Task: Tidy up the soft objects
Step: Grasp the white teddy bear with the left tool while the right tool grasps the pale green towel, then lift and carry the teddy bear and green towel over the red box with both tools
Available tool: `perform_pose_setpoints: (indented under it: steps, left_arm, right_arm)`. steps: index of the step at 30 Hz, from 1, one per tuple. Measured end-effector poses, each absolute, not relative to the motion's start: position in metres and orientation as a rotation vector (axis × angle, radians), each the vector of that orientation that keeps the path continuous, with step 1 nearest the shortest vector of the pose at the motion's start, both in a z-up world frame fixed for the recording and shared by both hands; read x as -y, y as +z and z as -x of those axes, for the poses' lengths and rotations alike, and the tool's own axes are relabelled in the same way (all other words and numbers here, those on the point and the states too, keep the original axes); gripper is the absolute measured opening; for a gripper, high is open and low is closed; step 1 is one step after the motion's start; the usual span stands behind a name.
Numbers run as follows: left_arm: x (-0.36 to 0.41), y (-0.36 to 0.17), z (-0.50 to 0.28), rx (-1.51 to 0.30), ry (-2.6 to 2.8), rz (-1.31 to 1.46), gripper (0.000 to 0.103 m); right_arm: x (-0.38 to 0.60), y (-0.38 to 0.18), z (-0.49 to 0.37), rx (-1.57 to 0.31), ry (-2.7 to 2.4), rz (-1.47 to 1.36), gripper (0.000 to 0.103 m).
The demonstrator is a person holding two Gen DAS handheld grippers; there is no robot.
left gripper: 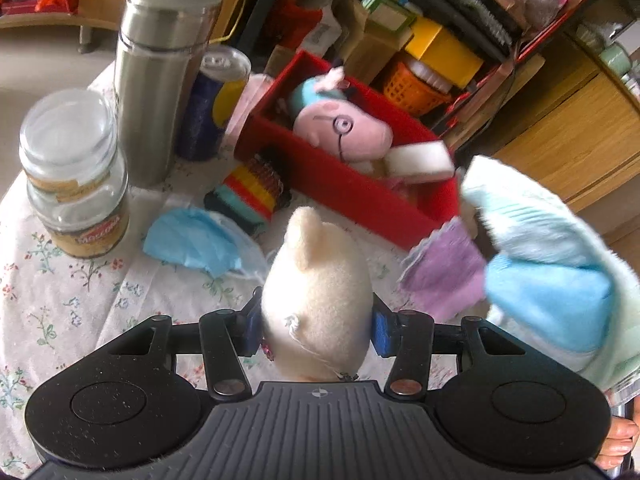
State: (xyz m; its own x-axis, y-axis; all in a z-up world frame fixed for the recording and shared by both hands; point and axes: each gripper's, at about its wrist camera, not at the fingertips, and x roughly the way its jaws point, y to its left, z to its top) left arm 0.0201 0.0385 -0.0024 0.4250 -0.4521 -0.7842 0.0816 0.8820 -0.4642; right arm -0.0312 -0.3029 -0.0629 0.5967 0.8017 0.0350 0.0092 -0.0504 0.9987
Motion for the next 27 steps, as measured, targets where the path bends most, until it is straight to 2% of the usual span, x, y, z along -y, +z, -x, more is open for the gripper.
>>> perform_pose_setpoints:
  steps: [7, 9, 12, 16, 20, 21, 22, 24, 25, 27]
  left_arm:
    - [-0.05, 0.025, -0.021, -0.987, -0.354, 0.454, 0.051]
    - [-0.051, 0.026, -0.021, -0.981, -0.352, 0.46, 0.051]
    - [-0.049, 0.021, -0.022, -1.0, -0.338, 0.437, 0.051]
    - [-0.049, 0.011, -0.024, -1.036, -0.332, 0.426, 0.051]
    - [-0.045, 0.012, -0.021, -1.034, -0.348, 0.408, 0.051]
    - [-0.045, 0.012, -0.021, -1.033, -0.353, 0.407, 0.051]
    - [-0.045, 0.012, -0.021, -1.032, -0.355, 0.408, 0.051]
    - [-0.044, 0.013, -0.021, -1.031, -0.358, 0.409, 0.051]
    - [-0.044, 0.013, -0.021, -1.032, -0.359, 0.409, 0.051]
    - [-0.043, 0.011, -0.021, -1.035, -0.359, 0.408, 0.052]
  right_arm:
    - [0.309, -0.042, 0.035, -0.643, 0.852, -1.542, 0.0]
    - [0.308, -0.037, 0.036, -0.669, 0.81, -1.464, 0.0]
    - [0.302, -0.039, 0.036, -0.799, 0.67, -1.264, 0.0]
    - [0.273, -0.059, 0.028, -1.02, 0.397, -0.837, 0.0]
    - [0.24, -0.072, 0.023, -1.141, 0.263, -0.425, 0.0]
    - [0.234, -0.072, 0.024, -1.146, 0.243, -0.339, 0.003]
    - [0.229, -0.069, 0.027, -1.126, 0.218, -0.269, 0.011]
    - [0.221, -0.06, 0.029, -1.087, 0.214, -0.171, 0.041]
    - [0.217, -0.056, 0.03, -1.065, 0.219, -0.142, 0.045]
    - [0.209, -0.05, 0.028, -0.993, 0.23, -0.095, 0.046]
